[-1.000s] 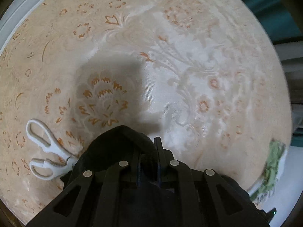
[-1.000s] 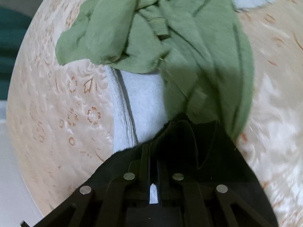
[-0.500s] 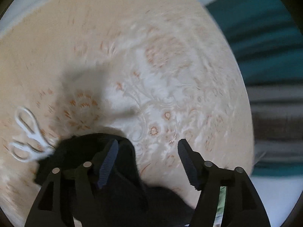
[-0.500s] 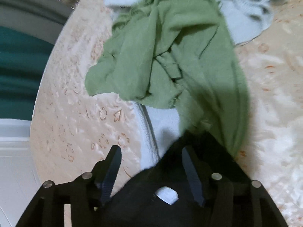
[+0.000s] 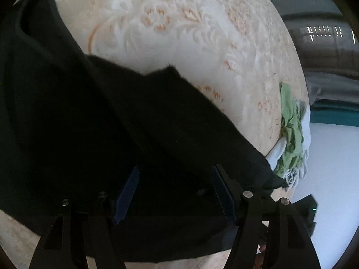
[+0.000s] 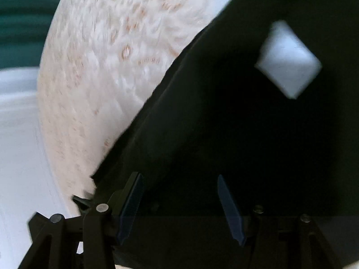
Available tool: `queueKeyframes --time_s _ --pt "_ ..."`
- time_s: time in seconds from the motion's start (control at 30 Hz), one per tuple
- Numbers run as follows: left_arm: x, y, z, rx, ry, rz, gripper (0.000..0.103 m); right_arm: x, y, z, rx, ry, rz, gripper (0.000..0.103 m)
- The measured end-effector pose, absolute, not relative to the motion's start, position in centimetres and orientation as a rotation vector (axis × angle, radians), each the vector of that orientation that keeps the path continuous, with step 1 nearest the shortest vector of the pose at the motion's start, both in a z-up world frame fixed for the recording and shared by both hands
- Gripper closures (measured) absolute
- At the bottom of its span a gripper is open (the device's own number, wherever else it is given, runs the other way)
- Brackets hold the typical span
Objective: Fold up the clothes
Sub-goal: 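Fold the black shirt hem toward the collar with both grippers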
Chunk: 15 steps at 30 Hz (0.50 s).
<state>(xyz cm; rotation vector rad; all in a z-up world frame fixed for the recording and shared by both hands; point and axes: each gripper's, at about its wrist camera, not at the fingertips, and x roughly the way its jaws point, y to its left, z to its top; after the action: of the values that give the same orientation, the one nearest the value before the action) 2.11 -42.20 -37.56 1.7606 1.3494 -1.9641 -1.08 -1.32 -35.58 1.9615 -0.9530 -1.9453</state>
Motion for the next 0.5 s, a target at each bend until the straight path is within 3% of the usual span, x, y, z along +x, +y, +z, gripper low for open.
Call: queueKeyframes --time_s 0.2,0.5 --pt "-0.1 -43.6 -36.8 1.692 1.285 -2.054 0.034 -3.2 -2.2 -34.6 1.899 -0.756 -2.009 0.045" --pt "-4.3 -46.3 -33.0 1.606 1.059 -2.199 0.034 -8.1 -1.6 -31.7 1.760 -0.725 -2.095 0.045"
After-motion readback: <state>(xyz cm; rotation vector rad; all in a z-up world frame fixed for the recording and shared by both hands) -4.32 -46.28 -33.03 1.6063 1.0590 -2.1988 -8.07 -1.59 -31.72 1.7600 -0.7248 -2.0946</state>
